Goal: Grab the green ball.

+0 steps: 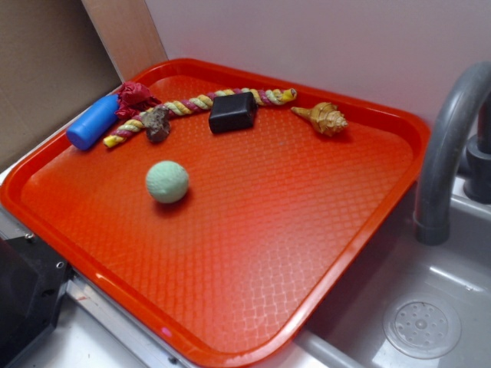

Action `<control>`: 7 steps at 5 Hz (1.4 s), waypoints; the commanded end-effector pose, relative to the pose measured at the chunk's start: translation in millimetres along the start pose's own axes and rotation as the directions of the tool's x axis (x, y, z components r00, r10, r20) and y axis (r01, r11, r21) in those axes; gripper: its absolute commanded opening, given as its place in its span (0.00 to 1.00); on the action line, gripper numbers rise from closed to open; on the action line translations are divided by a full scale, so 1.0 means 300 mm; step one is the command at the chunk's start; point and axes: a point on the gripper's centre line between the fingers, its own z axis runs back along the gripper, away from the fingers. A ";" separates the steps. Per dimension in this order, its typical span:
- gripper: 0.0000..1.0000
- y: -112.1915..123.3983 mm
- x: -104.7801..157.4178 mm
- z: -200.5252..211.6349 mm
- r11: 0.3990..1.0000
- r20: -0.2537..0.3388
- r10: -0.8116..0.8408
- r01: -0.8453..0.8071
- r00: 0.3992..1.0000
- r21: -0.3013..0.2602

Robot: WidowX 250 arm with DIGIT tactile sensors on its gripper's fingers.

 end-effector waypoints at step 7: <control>1.00 -0.224 -0.058 -0.569 0.943 0.013 -0.324 0.322 0.946 0.082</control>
